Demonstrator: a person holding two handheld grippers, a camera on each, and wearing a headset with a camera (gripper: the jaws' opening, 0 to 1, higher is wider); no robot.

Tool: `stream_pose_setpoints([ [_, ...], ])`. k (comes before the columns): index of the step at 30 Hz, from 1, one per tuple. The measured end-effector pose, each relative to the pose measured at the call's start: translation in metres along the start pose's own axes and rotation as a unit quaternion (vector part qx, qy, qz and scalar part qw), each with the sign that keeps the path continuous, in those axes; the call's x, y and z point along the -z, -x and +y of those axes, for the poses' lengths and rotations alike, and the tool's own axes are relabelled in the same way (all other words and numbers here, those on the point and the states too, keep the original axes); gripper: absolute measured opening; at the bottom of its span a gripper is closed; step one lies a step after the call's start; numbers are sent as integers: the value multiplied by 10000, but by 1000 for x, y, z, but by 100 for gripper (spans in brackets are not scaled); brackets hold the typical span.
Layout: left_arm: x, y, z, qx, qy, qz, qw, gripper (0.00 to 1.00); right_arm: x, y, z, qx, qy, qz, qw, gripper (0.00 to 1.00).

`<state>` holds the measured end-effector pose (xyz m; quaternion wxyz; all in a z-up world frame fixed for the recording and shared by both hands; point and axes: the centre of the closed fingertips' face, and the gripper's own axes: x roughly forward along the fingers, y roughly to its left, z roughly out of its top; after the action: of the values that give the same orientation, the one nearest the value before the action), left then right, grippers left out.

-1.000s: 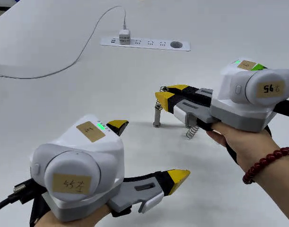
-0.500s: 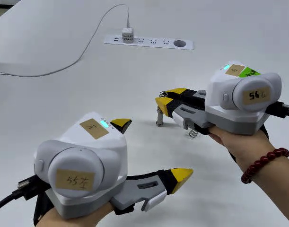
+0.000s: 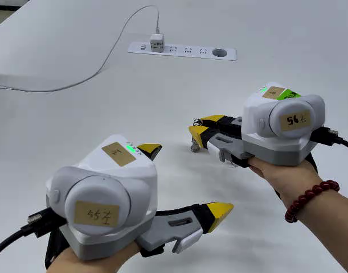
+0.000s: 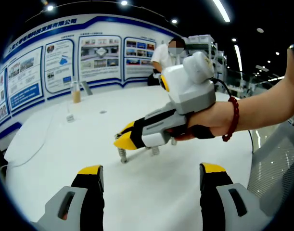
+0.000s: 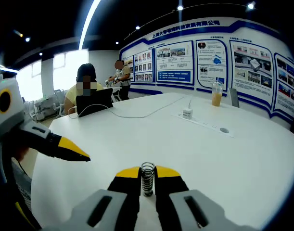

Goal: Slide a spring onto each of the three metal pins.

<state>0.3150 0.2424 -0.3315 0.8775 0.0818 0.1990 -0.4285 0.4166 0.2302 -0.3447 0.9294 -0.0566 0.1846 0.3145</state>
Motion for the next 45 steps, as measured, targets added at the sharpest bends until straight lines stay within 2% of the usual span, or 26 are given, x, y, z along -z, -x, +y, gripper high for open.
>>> stream_pose_setpoints([
  [13, 0, 1, 3, -37, 5, -2, 10000, 83, 15, -4, 2, -13, 2, 232, 9997, 12],
  [24, 0, 2, 4, -74, -21, 15, 10000, 82, 19, -4, 5, 21, -26, 335, 9994, 12],
  [28, 0, 2, 4, -66, -45, 4, 10000, 81, 21, -3, 6, -9, -30, 396, 9992, 17],
  [41, -1, 1, 3, -81, -146, 11, 9999, 81, -1, 20, 4, 30, 47, 241, 9997, 26],
  [45, -2, 1, 1, -74, -176, 2, 9998, 81, -5, 29, 2, 50, -55, 235, 9997, 30],
])
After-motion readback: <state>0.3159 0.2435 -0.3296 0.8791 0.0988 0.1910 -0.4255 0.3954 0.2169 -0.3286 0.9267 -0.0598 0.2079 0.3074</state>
